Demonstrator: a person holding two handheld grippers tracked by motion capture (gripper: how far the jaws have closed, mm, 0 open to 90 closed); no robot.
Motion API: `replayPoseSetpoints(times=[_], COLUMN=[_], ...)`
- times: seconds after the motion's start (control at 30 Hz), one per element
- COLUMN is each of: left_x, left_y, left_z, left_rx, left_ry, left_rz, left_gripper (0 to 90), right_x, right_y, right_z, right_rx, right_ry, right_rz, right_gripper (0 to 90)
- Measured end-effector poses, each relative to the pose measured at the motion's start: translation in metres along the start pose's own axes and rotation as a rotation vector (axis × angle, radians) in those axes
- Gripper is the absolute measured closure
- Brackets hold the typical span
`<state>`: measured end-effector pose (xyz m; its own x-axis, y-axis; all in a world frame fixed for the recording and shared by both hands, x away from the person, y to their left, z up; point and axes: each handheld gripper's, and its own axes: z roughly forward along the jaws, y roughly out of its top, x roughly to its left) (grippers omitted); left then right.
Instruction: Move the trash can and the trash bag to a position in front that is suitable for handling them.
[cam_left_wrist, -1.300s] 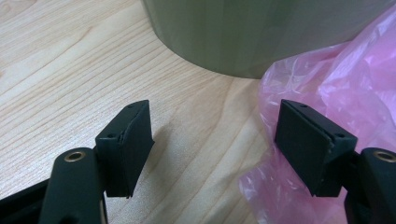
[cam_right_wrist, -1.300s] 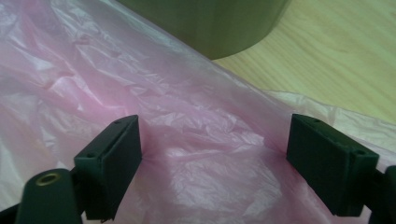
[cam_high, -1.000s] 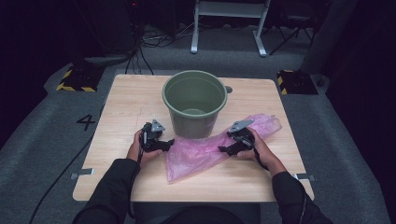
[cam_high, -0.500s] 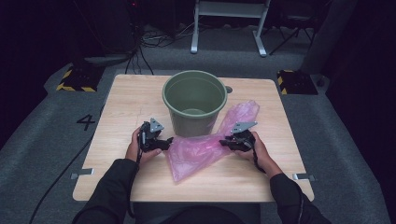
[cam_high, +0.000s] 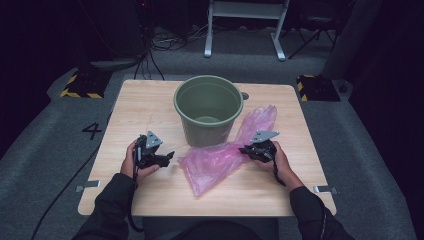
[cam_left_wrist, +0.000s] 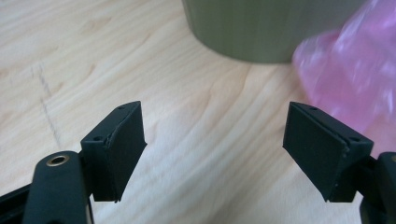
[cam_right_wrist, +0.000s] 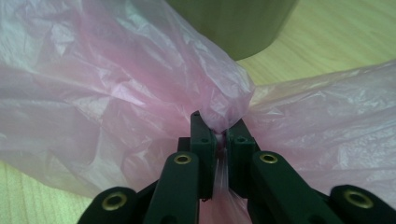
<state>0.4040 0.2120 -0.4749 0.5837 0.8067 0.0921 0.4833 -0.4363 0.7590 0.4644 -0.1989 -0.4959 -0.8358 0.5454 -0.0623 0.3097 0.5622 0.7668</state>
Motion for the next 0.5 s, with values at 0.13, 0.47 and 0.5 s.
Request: replayPoseSetpoints(times=[0.13,0.47,0.5], left_x=[0.0,0.008,0.008], left_y=[-0.013,-0.025,-0.025], left_z=[-0.005,0.002,0.003], left_rx=[0.005,0.048,0.056], left_ry=[0.002,0.006,0.008], left_rz=[-0.021,-0.062,-0.057], left_gripper=[19.5,19.8,19.9], right_x=[-0.007,-0.022,-0.024], right_y=[0.0,-0.015,-0.016], right_z=[-0.01,-0.043,-0.045], right_rx=[-0.037,-0.102,-0.106], right_ry=[-0.014,-0.059,-0.065], right_rz=[0.025,0.082,0.086], right_gripper=[85.6,86.0,86.0])
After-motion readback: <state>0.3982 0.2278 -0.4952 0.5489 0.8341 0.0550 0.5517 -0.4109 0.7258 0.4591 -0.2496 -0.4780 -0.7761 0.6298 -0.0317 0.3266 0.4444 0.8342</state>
